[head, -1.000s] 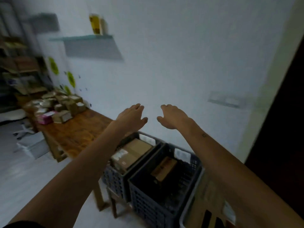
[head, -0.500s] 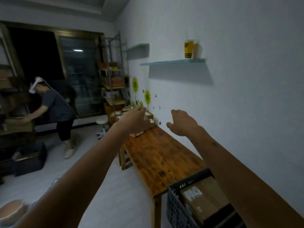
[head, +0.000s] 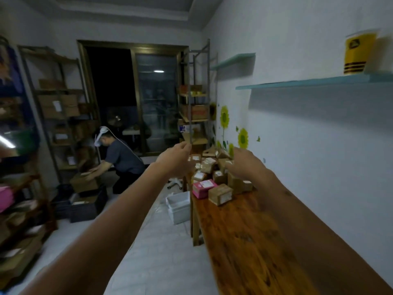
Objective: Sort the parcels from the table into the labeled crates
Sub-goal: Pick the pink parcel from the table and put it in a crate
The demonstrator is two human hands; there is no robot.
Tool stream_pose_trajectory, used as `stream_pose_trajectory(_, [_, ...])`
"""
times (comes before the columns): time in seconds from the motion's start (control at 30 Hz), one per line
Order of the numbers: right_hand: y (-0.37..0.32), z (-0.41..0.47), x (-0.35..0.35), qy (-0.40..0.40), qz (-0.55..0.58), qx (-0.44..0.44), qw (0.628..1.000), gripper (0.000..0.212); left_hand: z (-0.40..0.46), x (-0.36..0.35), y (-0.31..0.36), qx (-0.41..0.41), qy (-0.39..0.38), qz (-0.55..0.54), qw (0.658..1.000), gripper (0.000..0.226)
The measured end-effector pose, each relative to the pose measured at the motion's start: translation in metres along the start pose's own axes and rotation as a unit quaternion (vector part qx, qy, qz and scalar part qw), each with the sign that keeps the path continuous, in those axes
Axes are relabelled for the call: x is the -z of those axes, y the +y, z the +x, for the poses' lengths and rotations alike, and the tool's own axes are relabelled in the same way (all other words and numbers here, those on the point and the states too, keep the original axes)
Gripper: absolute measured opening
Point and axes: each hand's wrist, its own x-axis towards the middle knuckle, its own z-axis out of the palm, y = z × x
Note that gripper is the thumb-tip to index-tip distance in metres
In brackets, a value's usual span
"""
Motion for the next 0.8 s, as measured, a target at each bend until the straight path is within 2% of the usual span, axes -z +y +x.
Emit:
stream_pose_trajectory(0.27, [-0.003,0.211,-0.105,-0.030,0.024,-0.003,0.999,0.063,0.144,-0.053,-0.111,0.030,-0.009,-0.035,0.999,0.063])
stream_pose_trajectory(0.4, [-0.030,0.287,-0.132,-0.017,-0.001,-0.015,1.000,0.048,0.225,-0.090,-0.190,0.030,0.005,-0.050,0.998,0.060])
stream_pose_trajectory(0.5, [-0.038,0.348,-0.160,-0.023,-0.019,-0.042,0.999,0.045,0.294,-0.121,-0.244,0.032,-0.020,-0.051,0.998,0.060])
stream_pose_trajectory(0.7, [-0.020,0.443,-0.192,-0.023,-0.043,-0.098,0.994,0.038,0.434,-0.179,-0.287,-0.007,-0.047,-0.081,0.996,0.060])
stream_pose_trajectory(0.8, [0.000,0.485,-0.221,-0.033,-0.035,-0.110,0.993,0.044,0.489,-0.220,-0.296,-0.023,-0.057,-0.085,0.994,0.060])
